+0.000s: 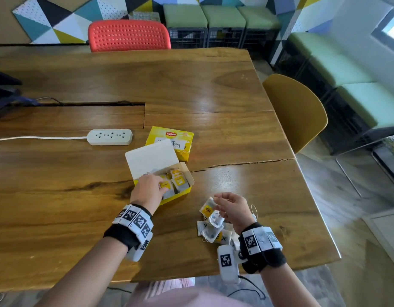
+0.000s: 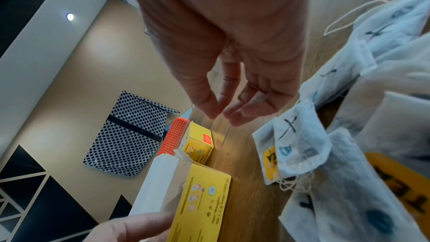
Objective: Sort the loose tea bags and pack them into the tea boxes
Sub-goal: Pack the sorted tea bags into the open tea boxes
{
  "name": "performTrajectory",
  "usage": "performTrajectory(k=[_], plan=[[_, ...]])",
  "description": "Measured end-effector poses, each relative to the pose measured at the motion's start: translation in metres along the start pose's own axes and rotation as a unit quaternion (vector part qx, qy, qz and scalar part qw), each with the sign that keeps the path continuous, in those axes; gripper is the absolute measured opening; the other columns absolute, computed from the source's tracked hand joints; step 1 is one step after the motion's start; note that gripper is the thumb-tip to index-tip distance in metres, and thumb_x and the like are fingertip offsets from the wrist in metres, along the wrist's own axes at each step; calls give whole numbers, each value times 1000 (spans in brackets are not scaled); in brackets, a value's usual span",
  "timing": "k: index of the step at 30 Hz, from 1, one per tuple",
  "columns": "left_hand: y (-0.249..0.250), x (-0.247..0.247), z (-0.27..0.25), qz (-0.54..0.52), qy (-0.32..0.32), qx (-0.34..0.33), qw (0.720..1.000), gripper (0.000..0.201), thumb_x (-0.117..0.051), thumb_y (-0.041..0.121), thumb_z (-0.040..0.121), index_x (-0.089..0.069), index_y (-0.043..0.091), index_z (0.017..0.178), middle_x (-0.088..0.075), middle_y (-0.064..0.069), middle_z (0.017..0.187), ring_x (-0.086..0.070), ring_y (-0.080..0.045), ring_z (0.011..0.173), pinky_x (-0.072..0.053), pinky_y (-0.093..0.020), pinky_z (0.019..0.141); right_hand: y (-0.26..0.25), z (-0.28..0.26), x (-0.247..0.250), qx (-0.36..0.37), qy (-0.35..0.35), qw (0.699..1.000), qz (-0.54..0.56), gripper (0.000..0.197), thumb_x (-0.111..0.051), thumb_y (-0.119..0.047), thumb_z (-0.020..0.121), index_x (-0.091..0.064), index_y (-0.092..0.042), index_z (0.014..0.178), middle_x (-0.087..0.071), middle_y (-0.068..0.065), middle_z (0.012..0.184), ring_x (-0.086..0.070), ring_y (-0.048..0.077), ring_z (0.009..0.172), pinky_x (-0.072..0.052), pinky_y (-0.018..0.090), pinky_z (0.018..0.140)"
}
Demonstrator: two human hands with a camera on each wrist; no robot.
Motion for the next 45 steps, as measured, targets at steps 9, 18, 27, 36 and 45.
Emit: performTrajectory(k=[9, 18, 27, 36, 45], plan=[[28, 7, -33, -9, 62, -150, 987, 25, -68, 11, 85, -70, 14, 109, -58, 0, 120, -59, -16, 102, -52, -26, 79, 9, 3, 19, 12, 39, 998, -55, 6, -64, -4, 86, -67, -9, 87, -66, 6, 77, -61, 13, 65, -52, 22, 57], [86, -62, -69, -18, -128, -262, 956, 31, -56, 21, 92, -61, 22, 123, -49, 6, 131, -53, -11, 109, -51, -25, 79, 24, 0, 54, 60, 75, 976, -193, 10, -69, -10, 79, -67, -19, 82, -72, 3, 81, -70, 24, 80, -59, 41, 77], [108, -88, -57, 118, -159, -345, 918, 43, -49, 8, 93, -53, 25, 133, -38, -1, 143, -37, -23, 126, -37, -34, 93, 43, -8, 91, 63, 87, 889, -445, 43, -80, -24, 74, -64, -24, 114, -58, -2, 103, -51, 11, 92, -40, 20, 82], [103, -84, -36, -124, -102, -278, 947, 11, -70, 20, 85, -74, 10, 87, -66, 2, 111, -61, -13, 99, -45, -20, 85, 41, -4, 84, 126, 116, 866, -469, 22, -68, -9, 83, -71, -20, 102, -43, -5, 99, -48, 20, 108, -43, 23, 80], [98, -79, -22, -372, -129, -99, 914, 8, -72, 15, 83, -67, 16, 88, -72, -2, 85, -67, -16, 79, -52, -16, 67, 27, 0, 102, 96, 108, 956, -257, 5, -59, -15, 91, -60, -11, 94, -68, 1, 93, -63, 18, 83, -47, 28, 70]])
Point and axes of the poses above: each hand's wrist, its own z-axis towards the middle knuckle, its own x-axis out of the back of the hand, y = z × x, the point moved 4 cm from there along z, towards the middle knuckle
